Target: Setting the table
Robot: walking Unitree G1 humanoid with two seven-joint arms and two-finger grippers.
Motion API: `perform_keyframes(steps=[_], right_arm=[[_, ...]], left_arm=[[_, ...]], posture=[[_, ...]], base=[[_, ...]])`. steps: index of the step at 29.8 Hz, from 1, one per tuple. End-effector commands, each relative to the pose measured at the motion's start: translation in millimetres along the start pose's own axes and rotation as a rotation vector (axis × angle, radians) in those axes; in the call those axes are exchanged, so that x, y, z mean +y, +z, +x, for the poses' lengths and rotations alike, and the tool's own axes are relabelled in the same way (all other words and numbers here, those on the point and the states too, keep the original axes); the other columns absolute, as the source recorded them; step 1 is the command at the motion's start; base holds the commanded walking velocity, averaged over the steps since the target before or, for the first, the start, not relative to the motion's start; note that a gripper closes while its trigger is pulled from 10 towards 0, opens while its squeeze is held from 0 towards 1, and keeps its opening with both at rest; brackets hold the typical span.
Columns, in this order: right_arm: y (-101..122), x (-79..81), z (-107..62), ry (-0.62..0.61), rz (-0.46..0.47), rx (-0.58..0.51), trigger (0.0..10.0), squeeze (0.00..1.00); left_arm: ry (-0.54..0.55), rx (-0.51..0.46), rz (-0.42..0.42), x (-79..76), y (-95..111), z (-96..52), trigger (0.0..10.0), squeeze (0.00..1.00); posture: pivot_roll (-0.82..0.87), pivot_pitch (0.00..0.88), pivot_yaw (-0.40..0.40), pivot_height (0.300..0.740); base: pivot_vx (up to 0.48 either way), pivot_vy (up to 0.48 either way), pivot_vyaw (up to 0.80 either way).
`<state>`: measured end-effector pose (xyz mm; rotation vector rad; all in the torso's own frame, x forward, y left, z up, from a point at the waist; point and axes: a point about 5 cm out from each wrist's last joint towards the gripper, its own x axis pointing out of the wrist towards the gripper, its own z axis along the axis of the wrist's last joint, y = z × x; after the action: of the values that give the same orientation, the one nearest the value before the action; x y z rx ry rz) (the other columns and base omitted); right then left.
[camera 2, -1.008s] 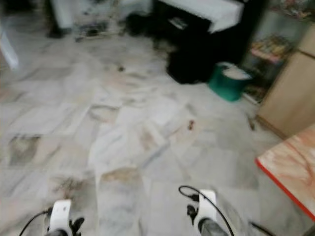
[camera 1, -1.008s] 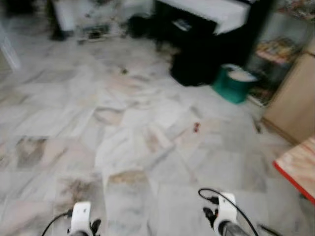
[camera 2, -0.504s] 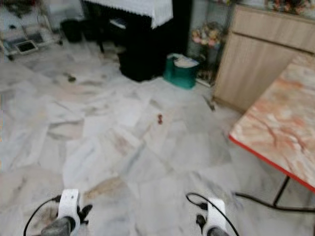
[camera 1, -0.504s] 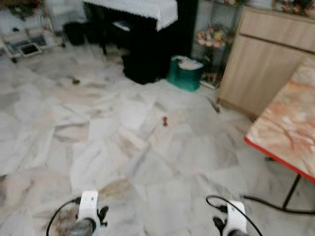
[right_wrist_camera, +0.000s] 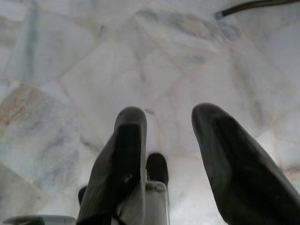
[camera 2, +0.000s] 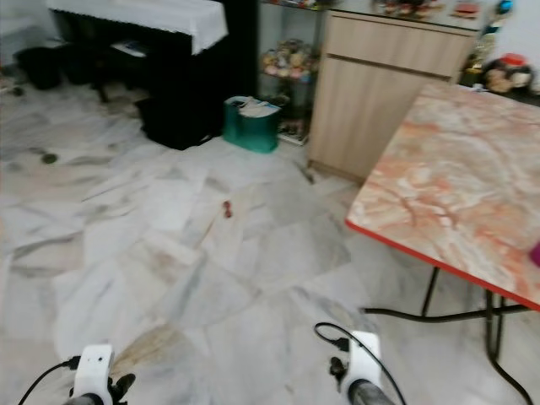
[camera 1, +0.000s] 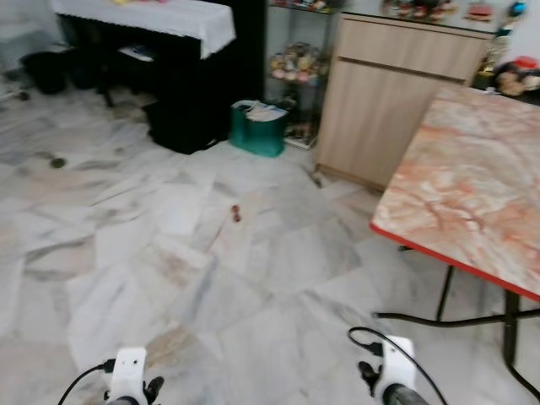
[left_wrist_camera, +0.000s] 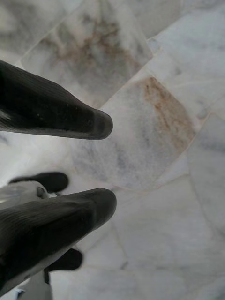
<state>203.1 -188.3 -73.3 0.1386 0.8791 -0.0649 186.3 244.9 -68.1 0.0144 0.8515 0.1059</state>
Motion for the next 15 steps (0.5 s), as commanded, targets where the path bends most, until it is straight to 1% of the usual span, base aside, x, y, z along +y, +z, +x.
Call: perform_keyframes(steps=[1, 9, 13, 15], right_arm=[[-0.8, -6.1, -1.1, -0.018, 0.001, 0.002, 10.0, 0.0], [-0.2, -6.0, -1.0, -0.018, 0.0, -0.001, 10.0, 0.0], [-0.7, -6.7, -1.2, -0.018, -0.002, 0.0, 10.0, 0.0], [-0.7, -6.7, -1.2, -0.018, -0.002, 0.0, 10.0, 0.0]], left_arm=[[-0.004, 0.018, 0.0, 0.8, -2.3, -0.3, 10.0, 0.0], [-0.007, 0.026, -0.002, -1.9, -3.9, -0.1, 10.0, 0.0], [-0.016, 0.026, 0.001, -8.5, -3.3, 1.2, 10.0, 0.0], [-0.016, 0.026, 0.001, -8.5, -3.3, 1.2, 10.0, 0.0]], posture=[[-0.03, 0.0, 0.032, 0.74], [-0.03, 0.0, 0.031, 0.74], [-0.03, 0.0, 0.026, 0.74], [-0.03, 0.0, 0.026, 0.74]], base=[[0.0, 0.0, -0.62], [0.0, 0.0, -0.62], [0.0, 0.0, -0.62], [0.0, 0.0, -0.62]])
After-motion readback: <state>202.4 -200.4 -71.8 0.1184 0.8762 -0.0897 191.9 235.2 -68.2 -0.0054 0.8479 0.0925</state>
